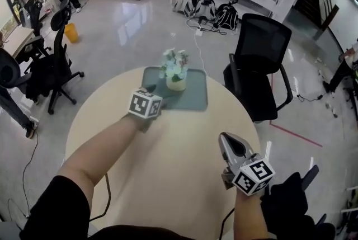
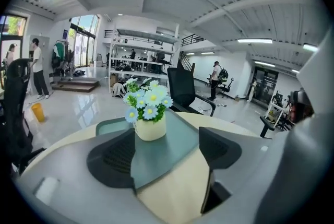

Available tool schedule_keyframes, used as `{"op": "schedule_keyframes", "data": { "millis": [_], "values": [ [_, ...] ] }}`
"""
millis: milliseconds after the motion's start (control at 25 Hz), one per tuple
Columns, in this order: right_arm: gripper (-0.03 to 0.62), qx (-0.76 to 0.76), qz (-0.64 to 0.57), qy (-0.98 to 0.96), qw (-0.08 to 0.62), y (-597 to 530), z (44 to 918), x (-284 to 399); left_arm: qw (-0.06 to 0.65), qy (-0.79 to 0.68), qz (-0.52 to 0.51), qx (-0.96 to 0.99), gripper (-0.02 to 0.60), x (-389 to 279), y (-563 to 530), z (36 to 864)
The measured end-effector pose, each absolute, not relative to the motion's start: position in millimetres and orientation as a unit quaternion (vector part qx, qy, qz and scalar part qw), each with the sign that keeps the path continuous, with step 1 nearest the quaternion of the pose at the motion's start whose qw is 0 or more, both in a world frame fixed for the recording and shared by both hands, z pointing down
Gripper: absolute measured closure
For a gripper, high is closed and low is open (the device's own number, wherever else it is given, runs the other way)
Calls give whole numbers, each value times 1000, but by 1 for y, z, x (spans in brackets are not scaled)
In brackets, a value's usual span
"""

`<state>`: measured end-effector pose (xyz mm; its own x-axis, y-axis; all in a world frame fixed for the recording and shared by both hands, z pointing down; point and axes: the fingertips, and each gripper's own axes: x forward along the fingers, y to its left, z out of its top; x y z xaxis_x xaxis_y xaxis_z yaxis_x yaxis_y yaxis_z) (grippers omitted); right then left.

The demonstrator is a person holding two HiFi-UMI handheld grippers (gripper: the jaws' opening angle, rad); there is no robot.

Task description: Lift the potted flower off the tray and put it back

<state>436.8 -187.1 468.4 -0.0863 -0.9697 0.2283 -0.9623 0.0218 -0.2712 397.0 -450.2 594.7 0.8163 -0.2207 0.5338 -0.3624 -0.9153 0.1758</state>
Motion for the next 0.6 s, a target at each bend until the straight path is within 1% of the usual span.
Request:
{"op": "schedule_keyframes", "data": {
  "millis": [80, 200, 280, 400, 600],
  "values": [
    [580, -672, -188, 716, 14, -194, 483, 441, 150, -159, 261, 940, 167, 416, -468, 613],
    [580, -668, -200, 717, 17, -205, 505, 445, 187, -174, 253, 933, 133, 441, -491, 638],
    [580, -666, -204, 717, 20, -211, 516, 449, 199, -192, 249, 928, 88, 454, -505, 651],
    [580, -665, -209, 717, 27, -217, 530, 456, 200, -215, 247, 924, 48, 469, -522, 668],
    [580, -666, -218, 713, 37, -219, 548, 467, 189, -229, 250, 921, 14, 492, -529, 685]
  ]
}}
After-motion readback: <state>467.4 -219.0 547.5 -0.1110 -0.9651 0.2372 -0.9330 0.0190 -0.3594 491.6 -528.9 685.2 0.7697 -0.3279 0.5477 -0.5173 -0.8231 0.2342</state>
